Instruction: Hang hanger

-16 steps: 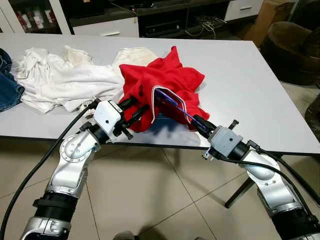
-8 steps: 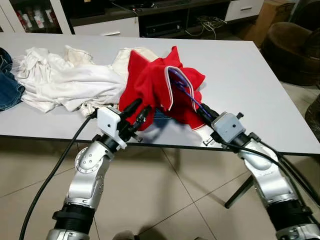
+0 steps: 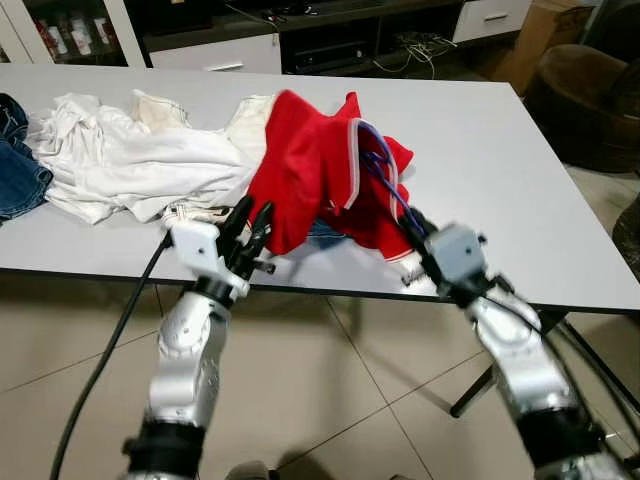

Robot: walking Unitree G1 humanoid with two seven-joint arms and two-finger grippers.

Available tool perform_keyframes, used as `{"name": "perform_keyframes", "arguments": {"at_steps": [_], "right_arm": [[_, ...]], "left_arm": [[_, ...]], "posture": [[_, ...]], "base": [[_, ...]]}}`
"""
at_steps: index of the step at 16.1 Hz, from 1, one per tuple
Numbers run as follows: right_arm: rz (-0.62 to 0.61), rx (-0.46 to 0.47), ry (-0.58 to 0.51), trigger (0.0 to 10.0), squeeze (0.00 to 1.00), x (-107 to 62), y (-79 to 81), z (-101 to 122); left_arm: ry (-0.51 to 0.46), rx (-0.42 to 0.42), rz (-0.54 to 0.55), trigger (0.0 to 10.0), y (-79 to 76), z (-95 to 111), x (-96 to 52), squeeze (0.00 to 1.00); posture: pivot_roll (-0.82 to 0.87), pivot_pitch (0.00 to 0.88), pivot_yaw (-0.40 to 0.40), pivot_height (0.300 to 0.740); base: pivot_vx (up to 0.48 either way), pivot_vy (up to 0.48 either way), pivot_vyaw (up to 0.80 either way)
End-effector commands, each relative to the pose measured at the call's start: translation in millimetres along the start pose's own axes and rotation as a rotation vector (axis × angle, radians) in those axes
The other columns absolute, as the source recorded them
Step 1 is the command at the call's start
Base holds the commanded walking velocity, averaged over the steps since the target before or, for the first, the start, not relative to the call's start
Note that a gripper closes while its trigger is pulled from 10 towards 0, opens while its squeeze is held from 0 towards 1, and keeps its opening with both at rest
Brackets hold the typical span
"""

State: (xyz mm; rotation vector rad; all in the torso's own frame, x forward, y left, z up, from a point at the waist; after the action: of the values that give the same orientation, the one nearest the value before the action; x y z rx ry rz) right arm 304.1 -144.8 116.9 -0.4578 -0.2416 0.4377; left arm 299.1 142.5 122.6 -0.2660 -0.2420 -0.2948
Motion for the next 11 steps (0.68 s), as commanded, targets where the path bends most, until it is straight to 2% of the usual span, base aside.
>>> {"name": "perform_keyframes", "arguments": {"at_steps": [1, 6, 9, 11], "right_arm": [[-0.04, -0.004, -0.048, 10.0, 0.0, 0.6, -3.5, 9], [-0.072, 0.037, -0.041, 10.0, 0.0, 1.0, -0.4, 8], [-0.055, 0.068, -0.077, 10.0, 0.0, 3.0, -2.7, 15], [-0.008, 0.089, -0.122, 10.0, 0.0, 3.3, -1.8, 23]], "left_arm": [[0.026, -0.029, 0.062, 10.0, 4.7, -7, -3.5, 0.0], [0.049, -0.017, 0.125, 10.0, 12.0, -14, -7.4, 0.0], [0.052, 0.015, 0.125, 10.0, 14.9, -14, -7.6, 0.0], [0.068, 0.039, 0.092, 10.0, 10.8, -19, -10.6, 0.0]], "posture": [[0.1, 0.0, 0.014, 0.74], [0.1, 0.0, 0.01, 0.74], [0.1, 0.0, 0.006, 0.74], [0.1, 0.0, 0.003, 0.74]], "base": [[0.0, 0.0, 0.0], [0.0, 0.0, 0.0], [0.0, 0.0, 0.0], [0.0, 0.0, 0.0]]}}
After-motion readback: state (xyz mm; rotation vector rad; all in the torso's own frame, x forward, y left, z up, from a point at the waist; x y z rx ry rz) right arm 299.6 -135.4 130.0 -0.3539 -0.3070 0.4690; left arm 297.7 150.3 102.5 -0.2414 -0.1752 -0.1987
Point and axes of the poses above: a point about 5 cm out from each wrist's last joint towards the gripper, its own x axis pointing out of the wrist towards the gripper, its own z axis along the axis of the wrist's last joint, y = z × x, the point moved 1 cm from there along x, pointing out of the wrist towards the gripper, and after that the axes turned 5 degrees about -x, right-handed, at the moved point
